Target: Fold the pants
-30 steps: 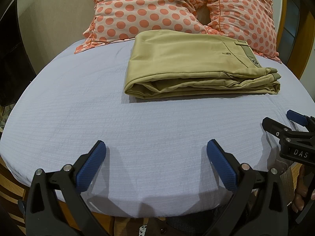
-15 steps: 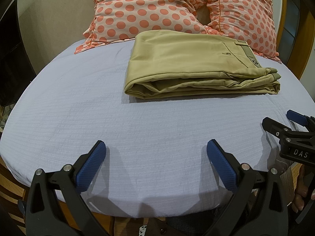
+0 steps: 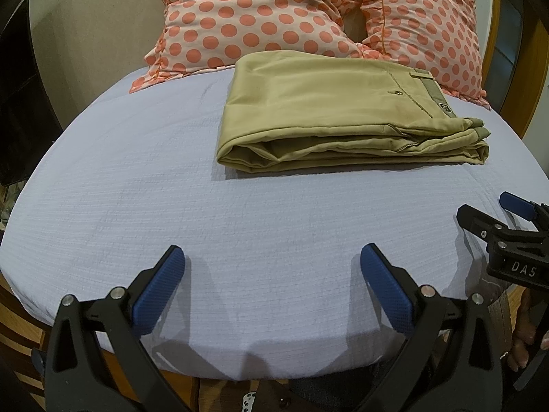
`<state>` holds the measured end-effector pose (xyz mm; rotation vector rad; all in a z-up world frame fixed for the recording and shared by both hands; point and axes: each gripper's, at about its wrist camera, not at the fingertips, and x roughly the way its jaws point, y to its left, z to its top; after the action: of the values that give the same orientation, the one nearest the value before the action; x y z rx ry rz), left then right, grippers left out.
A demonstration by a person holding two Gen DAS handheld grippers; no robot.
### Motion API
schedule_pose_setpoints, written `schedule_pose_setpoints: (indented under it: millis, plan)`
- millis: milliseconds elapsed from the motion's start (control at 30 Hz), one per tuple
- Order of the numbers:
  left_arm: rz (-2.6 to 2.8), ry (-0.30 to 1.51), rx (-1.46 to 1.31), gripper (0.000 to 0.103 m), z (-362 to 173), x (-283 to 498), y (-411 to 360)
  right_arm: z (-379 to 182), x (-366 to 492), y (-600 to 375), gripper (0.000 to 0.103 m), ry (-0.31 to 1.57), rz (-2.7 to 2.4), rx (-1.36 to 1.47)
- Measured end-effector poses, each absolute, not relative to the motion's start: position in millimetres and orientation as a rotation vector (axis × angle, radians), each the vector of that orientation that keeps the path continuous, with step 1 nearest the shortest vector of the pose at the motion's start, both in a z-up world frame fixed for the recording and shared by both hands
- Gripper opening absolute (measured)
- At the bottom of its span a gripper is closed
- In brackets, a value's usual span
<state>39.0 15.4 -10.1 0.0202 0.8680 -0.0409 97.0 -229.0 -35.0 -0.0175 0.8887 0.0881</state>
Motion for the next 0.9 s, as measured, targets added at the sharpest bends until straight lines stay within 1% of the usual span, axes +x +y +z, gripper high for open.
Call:
schedule_pose_setpoints:
  millis: [367, 900]
  plan:
    - [-0.042, 0.905, 0.017, 0.101, -9.0, 45.0, 15.7, -35.1, 97.0, -228.8, 0.102, 0.888, 0.088, -0.018]
    - [-0.038, 0.907, 0.016, 0.101, -9.3, 44.4, 14.1, -35.2, 97.2, -229.5, 0.102, 0.886, 0.090, -0.018]
